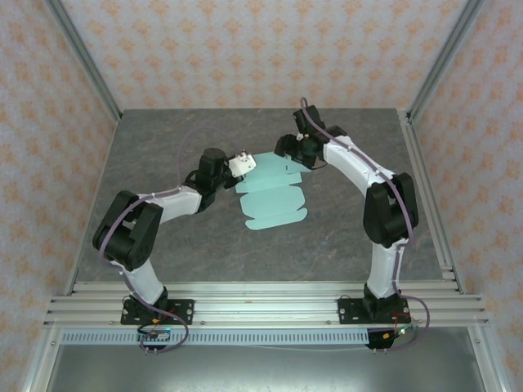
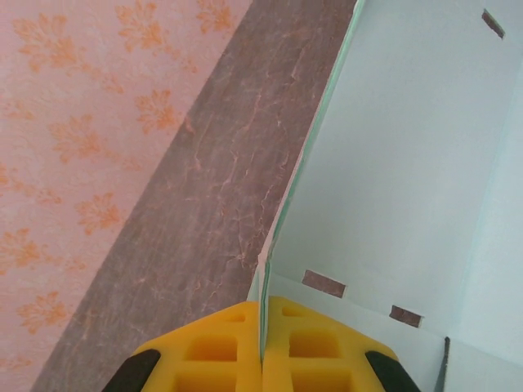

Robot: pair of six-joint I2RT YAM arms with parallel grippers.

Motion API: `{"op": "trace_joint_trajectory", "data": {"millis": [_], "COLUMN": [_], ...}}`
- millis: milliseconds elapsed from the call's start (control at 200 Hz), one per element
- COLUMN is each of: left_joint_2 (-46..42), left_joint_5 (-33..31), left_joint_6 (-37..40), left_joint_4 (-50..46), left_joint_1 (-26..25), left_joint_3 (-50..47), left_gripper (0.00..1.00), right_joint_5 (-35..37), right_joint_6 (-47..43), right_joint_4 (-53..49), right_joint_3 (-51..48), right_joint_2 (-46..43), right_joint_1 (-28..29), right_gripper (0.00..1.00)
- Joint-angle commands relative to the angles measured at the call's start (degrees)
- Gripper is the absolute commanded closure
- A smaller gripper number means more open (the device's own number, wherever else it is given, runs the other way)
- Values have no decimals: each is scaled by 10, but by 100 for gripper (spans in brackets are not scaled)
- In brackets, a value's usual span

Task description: Fold the paper box

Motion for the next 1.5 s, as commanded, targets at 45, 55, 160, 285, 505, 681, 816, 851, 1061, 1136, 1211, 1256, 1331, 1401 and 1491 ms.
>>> {"op": "trace_joint_trajectory", "data": {"millis": [45, 55, 160, 285, 505, 681, 816, 851, 1061, 1136, 1211, 1256, 1331, 1401, 1491], "left_joint_2": [-23, -24, -28, -24, -8, 10, 31, 34, 39, 41, 40, 39, 39, 41, 43], "left_joint_5": [-59, -60, -77, -97, -125, -150, -162, -161, -159, -160, -163, -164, -165, -167, -169], "left_joint_6": [34, 34, 49, 72, 85, 104, 104, 103, 99, 105, 105, 106, 106, 107, 108], "left_joint_4": [86, 87, 107, 115, 145, 185, 207, 207, 207, 208, 211, 214, 215, 215, 216], "left_joint_1": [-17, -18, -28, -36, -49, -58, -61, -61, -62, -61, -61, -61, -62, -61, -61], "left_joint_3": [-22, -24, -31, -40, -44, -56, -62, -62, -59, -59, -60, -61, -60, -58, -58], "left_gripper": [100, 100, 100, 100, 100, 100, 100, 100, 100, 100, 100, 100, 100, 100, 100], "right_joint_5": [-9, -11, -32, -36, -96, -92, -75, -68, -27, -8, 13, 19, 17, 7, -4], "right_joint_6": [-38, -39, -36, -32, -14, -16, -29, -34, -59, -75, -84, -87, -85, -80, -73], "right_joint_4": [-28, -28, -21, -3, 34, 41, 27, 22, -18, -42, -59, -64, -78, -90, -81], "right_joint_3": [32, 33, 19, -3, -12, -1, 27, 36, 87, 112, 131, 141, 161, 178, 178], "right_joint_2": [-59, -61, -74, -87, -53, -26, 1, 7, 37, 40, 36, 36, 47, 67, 83], "right_joint_1": [-40, -41, -57, -73, -75, -63, -49, -45, -33, -30, -29, -29, -29, -29, -25], "right_gripper": [31, 31, 35, 36, 41, 40, 40, 40, 40, 40, 39, 39, 39, 39, 38]}}
